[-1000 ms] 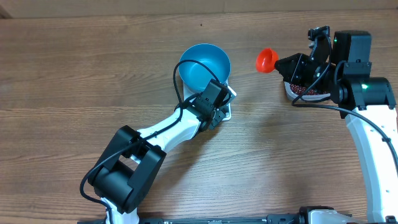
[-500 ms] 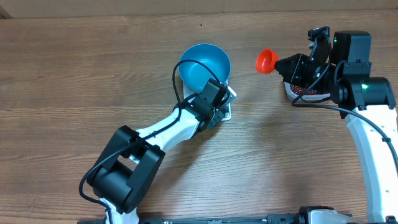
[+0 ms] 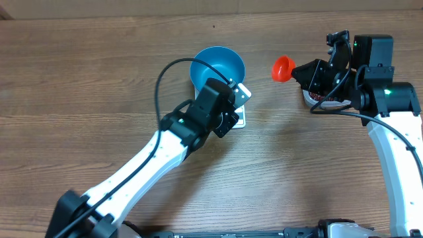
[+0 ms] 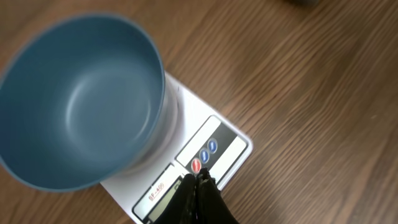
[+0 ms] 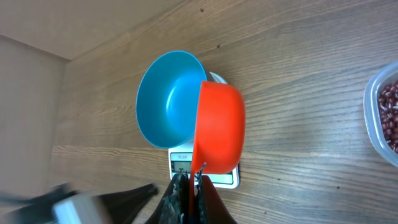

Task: Scoop item into bowl and weigh 150g on scale
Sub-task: 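Withdraw the left gripper from the scale to a hover pose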

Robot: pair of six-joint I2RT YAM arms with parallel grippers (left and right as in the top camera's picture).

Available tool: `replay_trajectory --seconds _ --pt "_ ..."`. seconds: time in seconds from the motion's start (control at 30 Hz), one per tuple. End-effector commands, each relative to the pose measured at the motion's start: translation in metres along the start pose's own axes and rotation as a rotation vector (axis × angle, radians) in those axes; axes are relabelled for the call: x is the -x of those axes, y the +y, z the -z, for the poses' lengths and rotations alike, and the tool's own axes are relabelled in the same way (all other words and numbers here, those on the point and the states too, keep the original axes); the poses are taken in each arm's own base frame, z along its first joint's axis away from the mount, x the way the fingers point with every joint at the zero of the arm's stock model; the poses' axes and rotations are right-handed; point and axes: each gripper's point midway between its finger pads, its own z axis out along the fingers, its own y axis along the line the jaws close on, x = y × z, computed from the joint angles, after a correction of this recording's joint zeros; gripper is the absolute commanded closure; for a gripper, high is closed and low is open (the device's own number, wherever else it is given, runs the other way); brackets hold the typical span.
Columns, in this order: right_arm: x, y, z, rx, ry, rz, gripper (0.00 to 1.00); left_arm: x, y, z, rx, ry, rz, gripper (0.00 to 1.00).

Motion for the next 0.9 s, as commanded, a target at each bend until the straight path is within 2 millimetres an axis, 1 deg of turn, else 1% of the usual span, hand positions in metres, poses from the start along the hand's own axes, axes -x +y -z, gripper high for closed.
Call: replay_trajectory --seconds 0.0,0.13,0.3,0.5,0.57,0.63,0.73,0.8,0.87 --pt "0.001 0.002 0.003 0.005 -0.001 0.005 0.96 0.016 -0.008 0.016 -0.047 -0.063 0.016 0.96" --pt "-0.004 0.000 0.003 -0.002 0.016 -0.005 0.96 0.022 -0.007 0.023 -0.044 -0.088 0.020 0.96" --pt "-0.004 0.000 0.003 -0.003 0.017 -0.006 0.96 0.041 -0.002 0.037 -0.038 -0.153 0.125 0.96" --pt "-0.002 0.001 0.003 0.000 0.007 0.002 0.96 0.077 0.020 0.069 0.019 -0.256 0.139 0.96" --pt "-0.002 0.001 0.003 0.000 0.008 0.002 0.96 0.084 0.030 0.081 0.038 -0.275 0.150 0.96" --pt "-0.002 0.001 0.003 0.000 0.009 0.001 0.96 0.087 0.041 0.089 0.058 -0.283 0.165 0.96" --pt "-0.002 0.001 0.003 -0.001 0.008 0.002 0.96 0.087 0.064 0.100 0.109 -0.300 0.194 0.96" --pt "-0.002 0.001 0.003 -0.001 0.008 0.002 0.96 0.083 0.078 0.104 0.138 -0.300 0.217 0.96" --pt "-0.002 0.001 0.003 0.000 0.007 0.002 0.96 0.074 0.089 0.105 0.153 -0.276 0.236 0.96"
